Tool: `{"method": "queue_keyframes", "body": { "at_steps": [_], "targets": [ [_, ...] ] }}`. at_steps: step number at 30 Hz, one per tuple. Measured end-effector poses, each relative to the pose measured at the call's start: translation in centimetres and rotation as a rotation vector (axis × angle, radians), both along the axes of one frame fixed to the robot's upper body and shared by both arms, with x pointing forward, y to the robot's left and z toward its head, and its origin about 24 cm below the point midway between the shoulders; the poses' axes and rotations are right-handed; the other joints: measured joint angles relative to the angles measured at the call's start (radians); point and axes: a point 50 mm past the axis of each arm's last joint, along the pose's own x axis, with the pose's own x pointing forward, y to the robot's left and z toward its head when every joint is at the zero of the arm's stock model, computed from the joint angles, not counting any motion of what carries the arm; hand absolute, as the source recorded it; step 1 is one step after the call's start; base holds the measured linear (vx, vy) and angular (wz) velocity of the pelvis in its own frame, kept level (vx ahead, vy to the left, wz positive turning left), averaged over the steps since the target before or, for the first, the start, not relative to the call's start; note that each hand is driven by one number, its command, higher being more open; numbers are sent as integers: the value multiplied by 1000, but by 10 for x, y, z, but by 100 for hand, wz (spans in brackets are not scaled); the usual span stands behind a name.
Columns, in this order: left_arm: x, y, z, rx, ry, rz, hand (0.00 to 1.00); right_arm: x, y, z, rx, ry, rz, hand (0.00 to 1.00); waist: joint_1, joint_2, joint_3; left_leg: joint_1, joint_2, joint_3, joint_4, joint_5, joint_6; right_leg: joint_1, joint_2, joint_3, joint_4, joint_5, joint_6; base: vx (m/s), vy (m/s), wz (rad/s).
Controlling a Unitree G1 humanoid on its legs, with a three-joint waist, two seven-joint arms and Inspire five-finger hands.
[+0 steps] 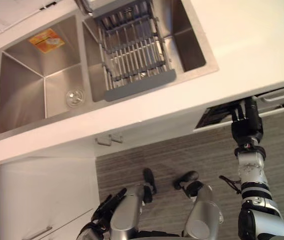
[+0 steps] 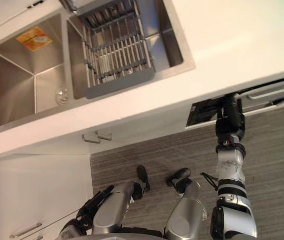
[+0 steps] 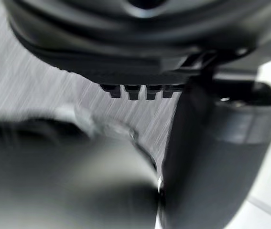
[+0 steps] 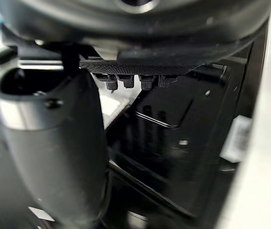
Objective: Walk over to the sink, pick up the cup, carry it to the dishwasher, place the cup inside the dishwasher, then close the dishwasher door
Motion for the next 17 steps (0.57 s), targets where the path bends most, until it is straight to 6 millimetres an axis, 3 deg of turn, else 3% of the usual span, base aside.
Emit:
{"method": "queue_keyframes", "body": {
  "at_steps": [1,2,3,4,5,6,7,8,9,10,12,13,14,15,17],
  "targets": [
    [-1,-1,0,-13,-6,4,100,-3,4,-5,-66,30,38,100,6,6,-6,-3,22,-11,-20,-3,2,8,-7,-26,41,-29,-3,-63,-222,-5],
    [-2,0,0,-20,-18,3,100,-14,7,-18,-152,85,92,100,-3,-8,-6,-4,31,1,12,11,-16,30,-89,20,225,-90,-43,-44,-339,61],
    [-3,11,3,3,-42,29,100,-34,15,-53,-246,223,163,100,-8,-56,-1,-7,29,-23,104,-12,-40,104,-99,62,205,-157,54,-10,-285,80],
    [-4,9,3,-2,-42,31,100,-43,20,-67,-270,281,190,100,-8,-46,-10,-16,47,-27,119,-21,-36,129,-62,31,172,-144,53,19,-342,79],
    [-8,9,2,-1,-45,27,100,-62,34,-95,-267,379,232,100,-4,-56,-28,-18,42,-22,130,-29,-25,159,-11,-3,103,-120,41,49,-254,40],
    [-14,11,2,-1,-50,29,100,-83,48,-120,-236,459,249,100,0,-77,-37,-4,10,-17,145,-46,-16,174,33,-13,52,-93,51,76,-254,29],
    [-18,11,1,1,-43,32,100,-100,55,-135,-230,506,251,100,-4,-83,-47,19,-5,-10,131,-99,0,169,53,6,55,-78,63,52,-159,11],
    [-20,12,1,5,-39,29,100,-110,58,-142,-232,535,246,100,-7,-85,-47,39,-19,-10,103,-125,10,164,49,33,86,-77,64,58,-70,9],
    [-21,19,2,21,-40,34,100,-123,59,-152,-240,585,232,100,-13,-114,-39,60,-23,0,83,-121,5,145,23,90,155,-73,66,61,-29,7],
    [-27,22,1,34,-26,35,100,-151,47,-168,-242,688,175,100,-20,-134,-46,104,-33,0,61,-124,8,103,-10,213,268,-29,66,72,-25,3],
    [-39,25,-1,52,4,43,100,-181,31,-179,-237,786,78,100,-51,-135,-60,160,-31,-24,27,-127,11,85,0,339,352,59,74,96,14,20],
    [-44,25,-3,54,22,40,100,-198,23,-183,-239,823,29,100,-75,-135,-67,194,-29,-48,8,-127,13,48,7,408,416,122,56,130,24,40],
    [-44,27,-2,61,30,32,100,-206,20,-185,-234,838,7,100,-82,-137,-75,200,-24,-61,0,-127,13,33,27,446,404,82,80,155,-7,56],
    [-44,30,-2,71,50,25,100,-225,18,-192,-224,891,-19,100,-96,-134,-92,198,-12,-92,-6,-127,13,27,79,511,273,20,109,152,-24,73],
    [-43,37,-2,86,80,20,100,-247,26,-203,-197,971,-18,100,-111,-149,-113,198,-17,-137,-4,-126,5,38,119,592,56,27,128,133,-26,66]
  ]
}}
